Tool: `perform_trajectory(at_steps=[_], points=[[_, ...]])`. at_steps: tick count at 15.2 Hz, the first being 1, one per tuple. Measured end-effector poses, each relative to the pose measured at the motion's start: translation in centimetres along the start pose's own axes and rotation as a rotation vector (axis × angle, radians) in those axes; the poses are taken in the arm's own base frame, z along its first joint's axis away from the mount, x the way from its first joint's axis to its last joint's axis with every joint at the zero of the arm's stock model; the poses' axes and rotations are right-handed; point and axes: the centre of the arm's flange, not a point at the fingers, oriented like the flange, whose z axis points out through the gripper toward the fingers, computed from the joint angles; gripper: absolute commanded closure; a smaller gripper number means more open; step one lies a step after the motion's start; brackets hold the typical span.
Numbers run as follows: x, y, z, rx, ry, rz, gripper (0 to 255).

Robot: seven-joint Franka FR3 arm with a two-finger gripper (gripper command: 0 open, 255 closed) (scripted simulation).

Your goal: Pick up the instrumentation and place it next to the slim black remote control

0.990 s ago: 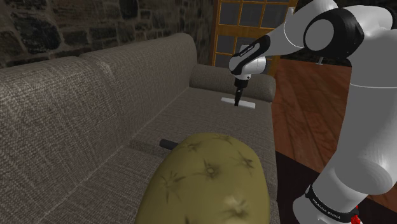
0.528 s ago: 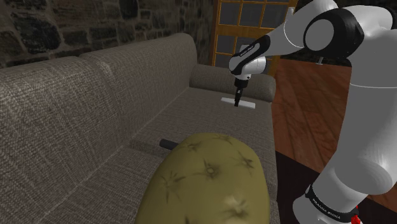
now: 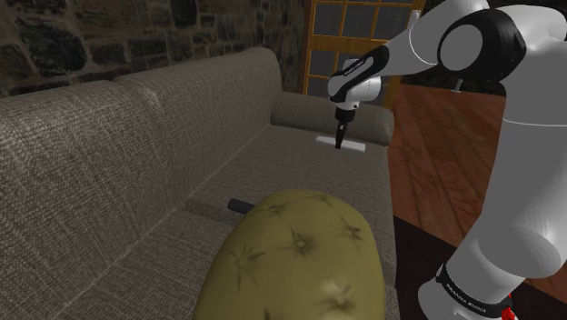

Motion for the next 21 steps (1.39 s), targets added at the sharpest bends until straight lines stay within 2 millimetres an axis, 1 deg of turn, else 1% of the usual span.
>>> perform_trajectory(at_steps=[13, 15, 17, 20, 21], points=[[-0.1, 0.1, -6.7, 0.0, 0.0, 0.0, 255], [-0.5, -1.3, -7.3, 0.0, 0.0, 0.0, 255], [-1.1, -3.9, -7.2, 0.0, 0.0, 0.0, 255], [-1.5, -7.7, -7.5, 0.001, 0.0, 0.0, 255], [-1.6, -8.7, -7.4, 0.001, 0.0, 0.0, 255]])
